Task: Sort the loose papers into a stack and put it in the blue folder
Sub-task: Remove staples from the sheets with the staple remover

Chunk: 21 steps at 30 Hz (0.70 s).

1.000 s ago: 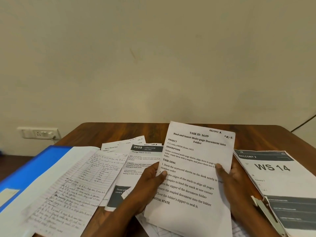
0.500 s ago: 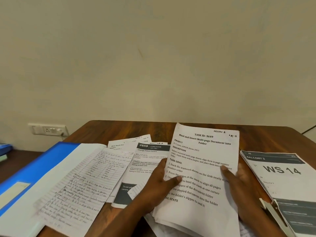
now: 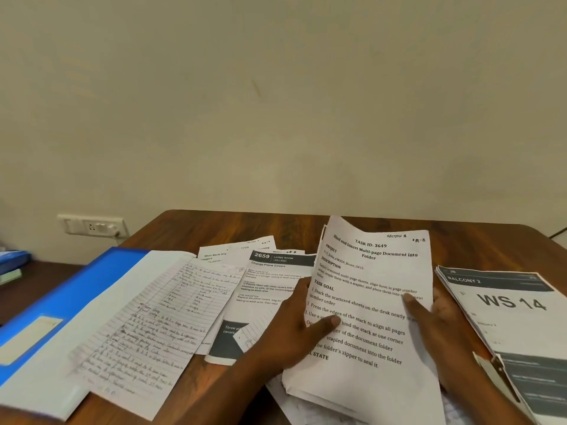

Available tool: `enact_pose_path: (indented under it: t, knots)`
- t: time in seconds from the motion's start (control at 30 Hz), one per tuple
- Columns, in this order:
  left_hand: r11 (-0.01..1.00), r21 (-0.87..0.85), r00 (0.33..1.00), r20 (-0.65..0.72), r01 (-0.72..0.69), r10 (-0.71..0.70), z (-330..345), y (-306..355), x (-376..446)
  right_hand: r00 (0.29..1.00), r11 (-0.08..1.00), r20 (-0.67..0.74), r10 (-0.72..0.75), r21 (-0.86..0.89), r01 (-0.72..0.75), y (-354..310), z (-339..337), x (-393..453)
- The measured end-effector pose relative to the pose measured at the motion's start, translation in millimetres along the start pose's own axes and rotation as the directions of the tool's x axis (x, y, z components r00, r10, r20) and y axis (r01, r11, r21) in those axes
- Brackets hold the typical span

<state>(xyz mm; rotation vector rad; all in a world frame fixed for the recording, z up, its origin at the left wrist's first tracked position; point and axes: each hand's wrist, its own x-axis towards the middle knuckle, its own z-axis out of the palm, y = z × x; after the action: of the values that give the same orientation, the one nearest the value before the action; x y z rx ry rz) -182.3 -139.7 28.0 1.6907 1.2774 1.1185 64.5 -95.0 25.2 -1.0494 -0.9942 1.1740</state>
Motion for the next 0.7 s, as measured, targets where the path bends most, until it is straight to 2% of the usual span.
enact_pose_path:
  t: [0.07, 0.17, 0.23, 0.33, 0.43, 0.5, 0.6, 0.7]
  knots:
    - [0.996, 0.091, 1.0, -0.016, -0.021, 0.022, -0.9, 0.9, -0.3, 0.998, 0.999, -0.059, -0.009, -0.032, 0.008, -4.8, -2.0, -0.1]
    - [0.908, 0.418, 0.974, -0.21, 0.016, 0.08, -10.2, -3.4, 4.3, 0.982, 0.987, -0.159, -0.101, -0.14, 0.079, -5.9, -12.3, 8.4]
    - [0.827, 0.552, 0.939, -0.328, 0.101, 0.104, -19.5, -9.4, 5.0, 0.978, 0.97, -0.15, -0.148, -0.215, 0.114, -4.0, -18.0, 12.5]
    - [0.754, 0.588, 0.895, -0.446, 0.293, 0.0, -35.0, -22.2, 5.0, 0.978, 0.958, -0.14, -0.155, -0.264, 0.114, -0.5, -19.5, 13.1]
    - [0.563, 0.674, 0.849, -0.519, 0.478, -0.099, -46.7, -28.4, 6.9, 0.978, 0.95, -0.142, -0.154, -0.295, 0.107, 4.4, -19.0, 15.7]
    - [0.503, 0.681, 0.826, -0.548, 0.532, -0.132, -50.1, -27.4, 7.4, 0.979, 0.953, -0.148, -0.142, -0.289, 0.095, 7.3, -19.6, 17.7]
    - [0.48, 0.678, 0.815, -0.559, 0.557, -0.155, -52.0, -28.2, 7.6, 0.981, 0.958, -0.142, -0.134, -0.27, 0.092, 5.4, -18.4, 16.2]
    - [0.56, 0.624, 0.807, -0.572, 0.545, -0.148, -53.1, -29.8, 8.9, 0.982, 0.966, -0.142, -0.126, -0.242, 0.089, 3.4, -16.8, 14.8]
